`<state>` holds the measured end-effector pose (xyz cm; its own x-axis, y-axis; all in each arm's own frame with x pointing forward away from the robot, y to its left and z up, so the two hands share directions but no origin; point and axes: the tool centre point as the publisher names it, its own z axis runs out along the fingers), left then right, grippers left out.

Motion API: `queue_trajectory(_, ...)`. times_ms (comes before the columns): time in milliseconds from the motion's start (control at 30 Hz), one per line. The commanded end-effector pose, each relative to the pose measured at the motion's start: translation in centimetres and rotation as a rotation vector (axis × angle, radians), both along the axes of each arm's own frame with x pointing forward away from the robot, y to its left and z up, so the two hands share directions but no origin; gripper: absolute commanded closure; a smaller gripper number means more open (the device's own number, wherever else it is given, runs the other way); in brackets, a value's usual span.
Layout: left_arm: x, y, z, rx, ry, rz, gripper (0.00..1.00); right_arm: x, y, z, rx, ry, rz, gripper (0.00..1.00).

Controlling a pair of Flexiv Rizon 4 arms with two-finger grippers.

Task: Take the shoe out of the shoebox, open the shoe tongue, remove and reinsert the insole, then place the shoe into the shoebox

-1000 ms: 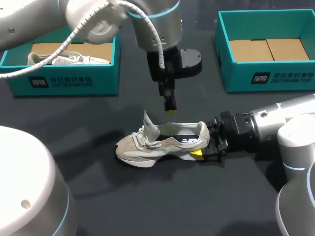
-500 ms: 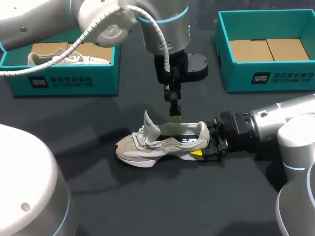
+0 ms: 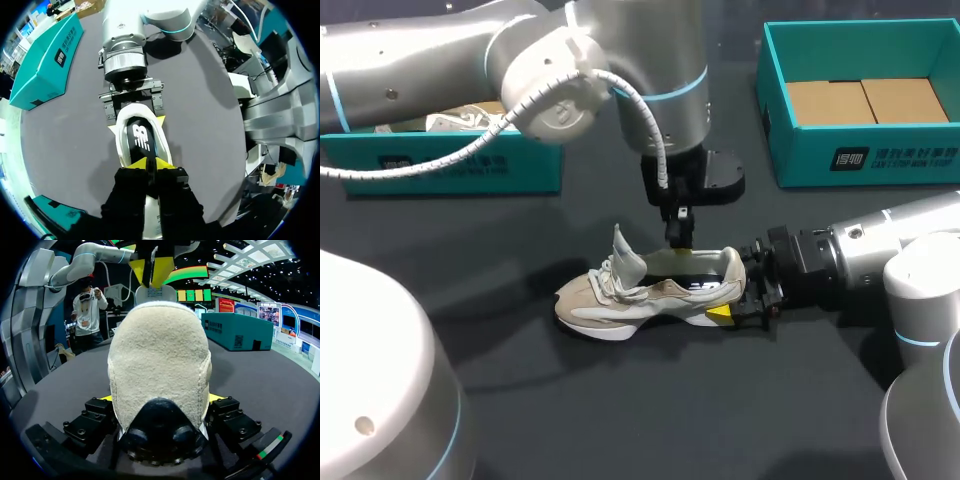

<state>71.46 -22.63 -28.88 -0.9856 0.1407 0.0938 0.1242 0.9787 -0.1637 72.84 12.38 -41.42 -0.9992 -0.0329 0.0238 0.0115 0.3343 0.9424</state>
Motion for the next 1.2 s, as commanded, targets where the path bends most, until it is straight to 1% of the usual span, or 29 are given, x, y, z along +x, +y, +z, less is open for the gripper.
queue_trajectory(33, 0.1, -0.5, -2.0, 0.01, -0.004, 0.015, 0.99, -0.1, 0.3, -0.2, -0.005, 0.001, 0.0, 1.0)
queue_trajectory(200, 0.1, -0.2, -3.7, 0.025, 0.011, 0.03, 0.98, -0.1, 0.3, -0.2, -0.005, 0.001, 0.0, 1.0)
queue_trajectory(400, -0.3, 0.4, -5.0, 0.043, 0.052, 0.04, 0.96, -0.1, 0.3, -0.2, -0.005, 0.001, 0.0, 1.0)
queue_trajectory(467, -0.4, 0.6, -5.4, 0.045, 0.072, 0.044, 1.0, -0.1, 0.3, -0.2, -0.005, 0.001, 0.0, 1.0)
queue_trajectory(667, -0.7, 0.5, -5.6, 0.037, 0.081, 0.043, 1.0, -0.1, 0.3, -0.2, -0.005, 0.001, 0.0, 1.0)
queue_trajectory(900, -0.6, -0.7, -6.3, 0.003, 0.097, 0.059, 1.0, -0.1, 0.3, -0.2, -0.005, 0.001, 0.0, 1.0)
queue_trajectory(1033, -0.7, -1.3, -6.9, 0.02, 0.112, 0.058, 1.0, -0.1, 0.3, -0.2, -0.005, 0.001, 0.0, 1.0)
queue_trajectory(1200, -0.7, -0.7, -7.8, 0.047, 0.126, 0.062, 1.0, -0.1, 0.3, -0.2, -0.005, 0.001, 0.0, 1.0)
